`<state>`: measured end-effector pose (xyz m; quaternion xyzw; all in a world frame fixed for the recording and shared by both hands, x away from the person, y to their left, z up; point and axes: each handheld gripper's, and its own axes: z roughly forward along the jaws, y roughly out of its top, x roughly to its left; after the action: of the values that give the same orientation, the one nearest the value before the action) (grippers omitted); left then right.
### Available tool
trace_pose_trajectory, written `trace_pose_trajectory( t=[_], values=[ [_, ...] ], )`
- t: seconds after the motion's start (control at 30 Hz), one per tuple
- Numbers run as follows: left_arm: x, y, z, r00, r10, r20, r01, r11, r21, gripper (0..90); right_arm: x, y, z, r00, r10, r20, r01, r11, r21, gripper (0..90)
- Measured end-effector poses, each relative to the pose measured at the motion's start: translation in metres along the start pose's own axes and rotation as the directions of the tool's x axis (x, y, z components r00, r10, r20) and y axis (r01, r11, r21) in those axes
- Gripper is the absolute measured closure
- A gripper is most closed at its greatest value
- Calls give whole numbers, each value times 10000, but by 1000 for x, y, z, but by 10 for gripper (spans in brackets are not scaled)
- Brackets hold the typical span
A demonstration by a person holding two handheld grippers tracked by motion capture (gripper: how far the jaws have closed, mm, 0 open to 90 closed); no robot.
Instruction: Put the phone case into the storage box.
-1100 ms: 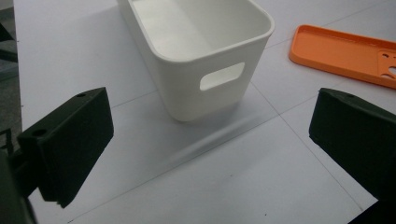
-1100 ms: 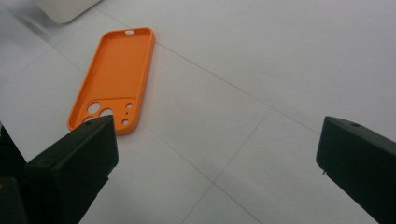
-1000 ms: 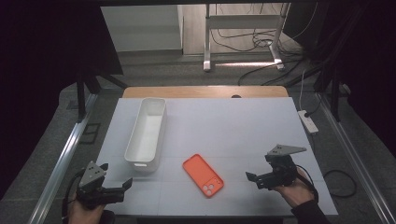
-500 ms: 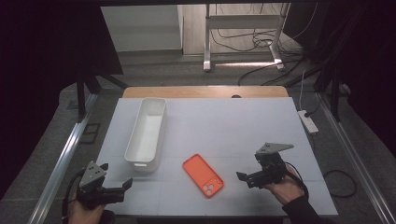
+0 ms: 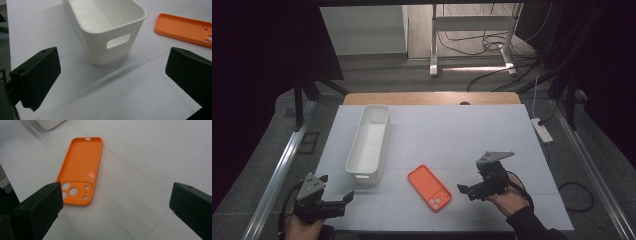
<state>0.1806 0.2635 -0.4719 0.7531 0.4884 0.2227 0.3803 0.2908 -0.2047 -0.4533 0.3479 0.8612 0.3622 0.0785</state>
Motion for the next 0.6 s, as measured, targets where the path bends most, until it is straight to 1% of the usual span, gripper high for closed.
trace_pose_trajectory(
  t=[0.07,0.3,0.47,0.6],
  values=[
    [0,0,0,10000,4,6,-4,10000,3,8,3,3,4,10000,33,-75,-32,10000,86,0],
    [0,0,0,10000,-5,10,5,10000,-6,8,7,9,10,9999,7,-112,-4,9997,238,0],
    [0,0,0,10000,-5,11,5,10000,-15,8,10,13,14,10000,9,-38,-8,9995,322,0],
    [0,0,0,10000,2,22,-2,10000,-8,8,13,15,19,9999,-124,-19,125,9988,477,0]
  ],
)
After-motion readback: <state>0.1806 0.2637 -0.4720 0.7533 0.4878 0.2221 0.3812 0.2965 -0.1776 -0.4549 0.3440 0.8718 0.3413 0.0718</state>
